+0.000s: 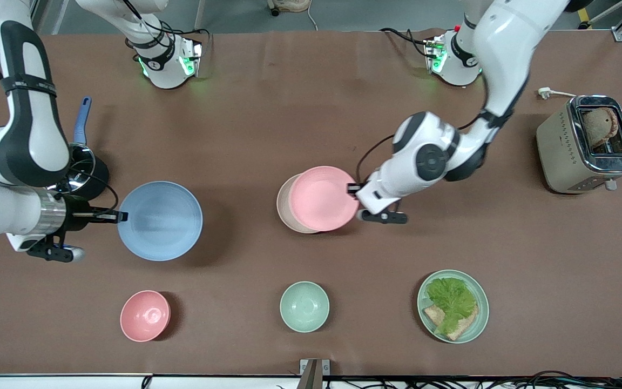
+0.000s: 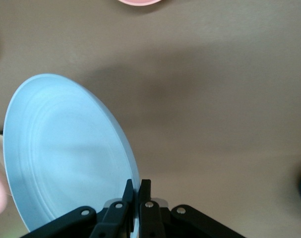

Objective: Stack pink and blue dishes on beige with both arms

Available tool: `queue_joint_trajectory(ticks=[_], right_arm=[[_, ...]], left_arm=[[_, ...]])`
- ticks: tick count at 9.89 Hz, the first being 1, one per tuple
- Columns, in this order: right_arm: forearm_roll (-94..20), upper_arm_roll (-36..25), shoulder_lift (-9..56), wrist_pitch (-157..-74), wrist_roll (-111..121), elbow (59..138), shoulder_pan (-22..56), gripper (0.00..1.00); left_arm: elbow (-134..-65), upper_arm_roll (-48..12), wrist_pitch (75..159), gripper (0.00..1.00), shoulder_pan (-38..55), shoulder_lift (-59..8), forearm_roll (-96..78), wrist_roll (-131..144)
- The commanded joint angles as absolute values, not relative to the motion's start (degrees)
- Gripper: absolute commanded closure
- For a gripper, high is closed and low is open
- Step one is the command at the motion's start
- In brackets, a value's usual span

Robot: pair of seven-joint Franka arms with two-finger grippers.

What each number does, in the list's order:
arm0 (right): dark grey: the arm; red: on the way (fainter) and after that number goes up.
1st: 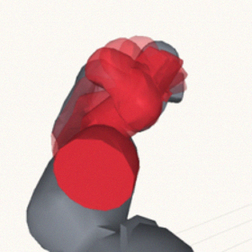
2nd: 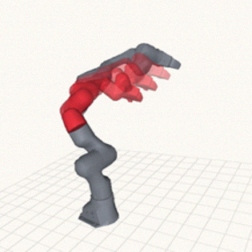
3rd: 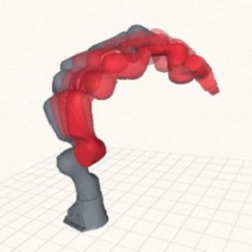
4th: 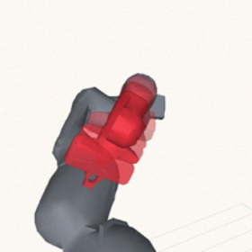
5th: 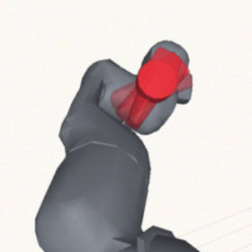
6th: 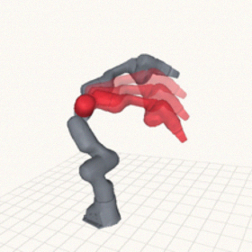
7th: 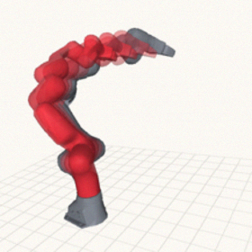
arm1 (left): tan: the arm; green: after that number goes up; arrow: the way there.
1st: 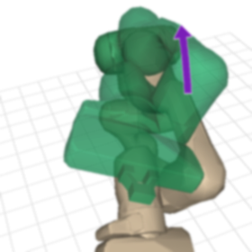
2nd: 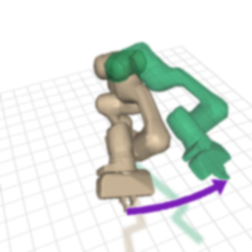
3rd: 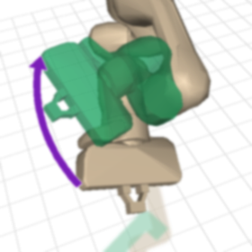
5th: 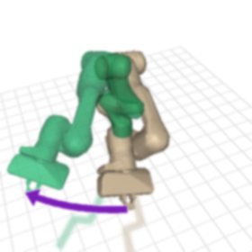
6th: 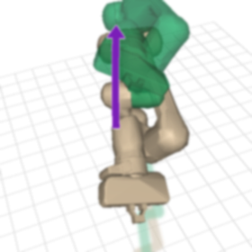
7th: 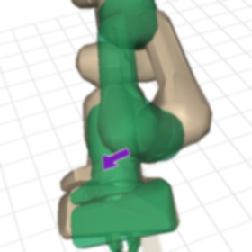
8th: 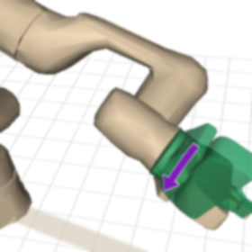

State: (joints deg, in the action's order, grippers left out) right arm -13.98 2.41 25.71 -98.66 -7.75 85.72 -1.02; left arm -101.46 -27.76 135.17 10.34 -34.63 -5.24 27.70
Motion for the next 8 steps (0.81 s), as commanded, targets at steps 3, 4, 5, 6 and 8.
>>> queue_joint_trajectory(ticks=[3, 4, 5, 6, 8], right_arm=[[-12.83, 7.82, 25.22, -105.37, -13.88, 91.05, 0.26, 0.99], [-12.83, 9.04, 25.22, -105.55, -16.85, 91.49, 0.61, 0.99], [-12.83, 11.05, 25.14, -105.56, -19.22, 91.67, 0.62, 0.99], [-12.83, 12.64, 25.14, -105.82, -21.42, 92.28, 0.62, 0.99], [-13.44, 16.07, 25.14, -108.27, -21.71, 94.56, 0.53, 0.99]], left_arm=[[-94.48, -27.95, 135.09, 0.99, 13.36, -44.55, 6.58, 40.07], [-94.57, -27.95, 135.09, 0.98, 13.36, -44.56, 6.85, 39.99], [-94.83, -27.95, 135.09, 0.79, 13.62, -44.56, 6.86, 40.08], [-95.27, -27.95, 134.91, 0.52, 13.71, -44.39, 6.86, 39.99], [-96.32, -28.04, 134.12, 0.14, 13.63, -43.42, 6.86, 39.38]])
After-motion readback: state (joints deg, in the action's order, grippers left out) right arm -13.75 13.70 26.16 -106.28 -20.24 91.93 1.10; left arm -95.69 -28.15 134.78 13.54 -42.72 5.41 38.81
